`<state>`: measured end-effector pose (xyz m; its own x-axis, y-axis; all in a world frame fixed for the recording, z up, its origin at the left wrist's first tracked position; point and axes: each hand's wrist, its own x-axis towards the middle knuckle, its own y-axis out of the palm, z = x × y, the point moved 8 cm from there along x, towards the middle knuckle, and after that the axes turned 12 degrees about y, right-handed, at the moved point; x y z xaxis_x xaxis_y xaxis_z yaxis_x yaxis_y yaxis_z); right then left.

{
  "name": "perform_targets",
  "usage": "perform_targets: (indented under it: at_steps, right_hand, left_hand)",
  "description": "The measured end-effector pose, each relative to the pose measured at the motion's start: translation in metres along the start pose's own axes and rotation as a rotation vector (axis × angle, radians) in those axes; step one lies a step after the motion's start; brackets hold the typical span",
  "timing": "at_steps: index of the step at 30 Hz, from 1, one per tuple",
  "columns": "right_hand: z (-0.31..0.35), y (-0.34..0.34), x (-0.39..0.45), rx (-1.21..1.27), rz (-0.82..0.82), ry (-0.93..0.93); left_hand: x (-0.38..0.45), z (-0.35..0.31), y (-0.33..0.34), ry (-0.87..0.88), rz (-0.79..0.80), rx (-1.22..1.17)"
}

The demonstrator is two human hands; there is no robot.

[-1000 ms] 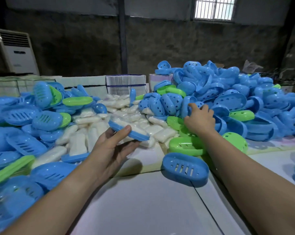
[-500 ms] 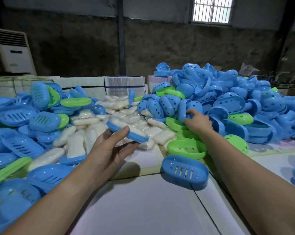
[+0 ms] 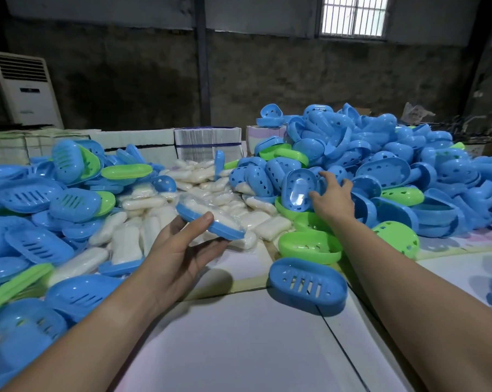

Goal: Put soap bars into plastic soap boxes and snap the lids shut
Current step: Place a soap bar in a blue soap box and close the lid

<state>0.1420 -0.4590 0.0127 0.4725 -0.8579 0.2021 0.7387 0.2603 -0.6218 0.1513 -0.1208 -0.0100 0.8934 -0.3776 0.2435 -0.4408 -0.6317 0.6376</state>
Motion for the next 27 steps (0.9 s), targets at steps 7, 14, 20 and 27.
perform_targets:
  at_steps: [7,14,20,27]
  right_hand:
    - [0.0,0.003,-0.003,-0.095,0.014,-0.015]
    - [-0.004,-0.018,-0.004,0.075,-0.146,-0.008]
    - [-0.008,-0.032,-0.007,0.258,-0.221,0.053]
    - [0.015,-0.04,-0.022,0.475,-0.205,0.028]
  left_hand:
    - [0.001,-0.001,0.0,0.006,0.02,0.007]
    - [0.003,-0.003,0.001,0.012,0.031,0.01]
    - [0.002,-0.004,0.003,0.009,0.041,-0.018]
    - [0.004,-0.006,0.002,0.02,0.046,-0.004]
